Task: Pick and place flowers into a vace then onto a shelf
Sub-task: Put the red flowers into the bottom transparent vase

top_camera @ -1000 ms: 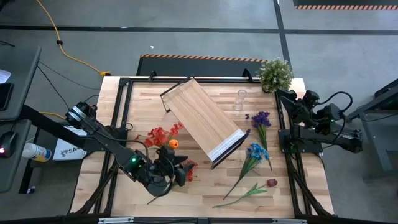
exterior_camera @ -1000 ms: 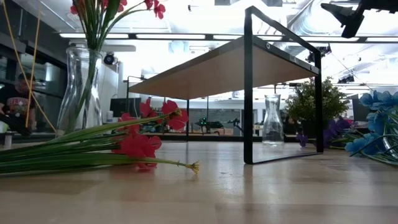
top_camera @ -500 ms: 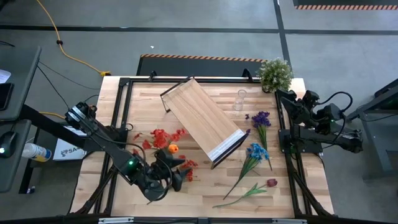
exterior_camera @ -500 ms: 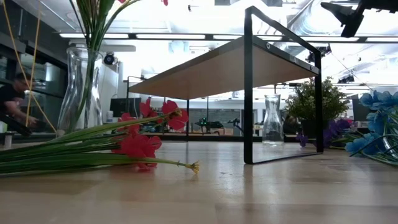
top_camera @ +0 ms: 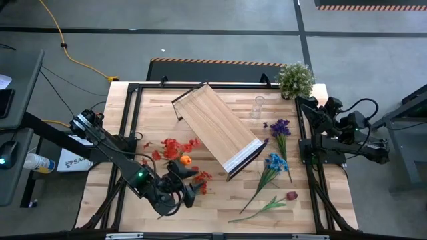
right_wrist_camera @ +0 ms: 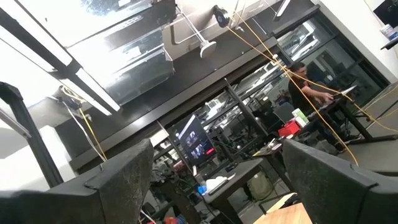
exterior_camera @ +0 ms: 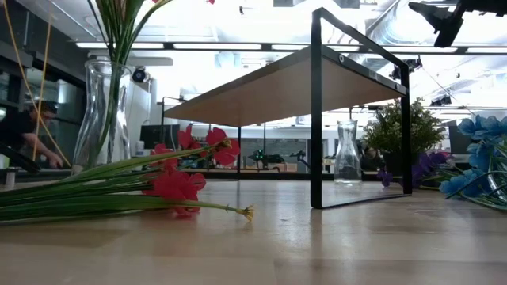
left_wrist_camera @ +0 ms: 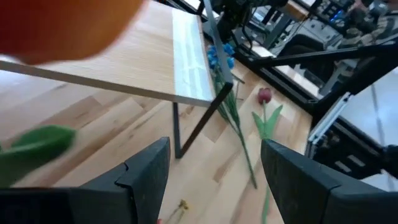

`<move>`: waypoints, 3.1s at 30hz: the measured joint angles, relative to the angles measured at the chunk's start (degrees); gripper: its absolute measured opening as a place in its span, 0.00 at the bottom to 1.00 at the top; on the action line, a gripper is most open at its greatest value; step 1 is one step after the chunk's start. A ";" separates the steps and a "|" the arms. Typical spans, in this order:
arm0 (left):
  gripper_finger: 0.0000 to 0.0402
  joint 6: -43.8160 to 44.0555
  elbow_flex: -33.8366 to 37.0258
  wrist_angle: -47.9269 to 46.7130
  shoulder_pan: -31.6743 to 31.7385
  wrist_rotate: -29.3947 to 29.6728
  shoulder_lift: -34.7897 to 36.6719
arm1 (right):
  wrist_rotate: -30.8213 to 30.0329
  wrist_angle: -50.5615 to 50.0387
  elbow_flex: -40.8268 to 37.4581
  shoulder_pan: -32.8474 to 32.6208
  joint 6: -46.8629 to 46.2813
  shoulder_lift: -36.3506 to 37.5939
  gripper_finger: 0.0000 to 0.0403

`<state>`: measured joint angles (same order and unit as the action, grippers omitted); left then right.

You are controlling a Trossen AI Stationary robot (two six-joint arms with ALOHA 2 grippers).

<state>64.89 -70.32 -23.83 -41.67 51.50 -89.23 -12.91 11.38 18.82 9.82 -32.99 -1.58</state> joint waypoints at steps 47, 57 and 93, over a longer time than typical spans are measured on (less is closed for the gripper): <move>0.70 7.40 0.02 2.70 8.31 -9.42 3.39 | 0.87 -0.81 -0.01 0.00 -0.20 0.00 0.85; 0.70 6.23 0.02 3.64 8.33 -7.46 3.37 | 0.85 -0.79 0.01 0.00 -0.22 -0.02 0.85; 0.70 4.72 -0.05 7.94 8.33 -8.25 1.95 | 1.54 -5.27 0.01 0.00 -8.23 -2.37 0.85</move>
<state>69.61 -70.37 -15.88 -33.34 43.25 -87.29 -11.37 6.11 18.83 9.82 -41.22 -3.95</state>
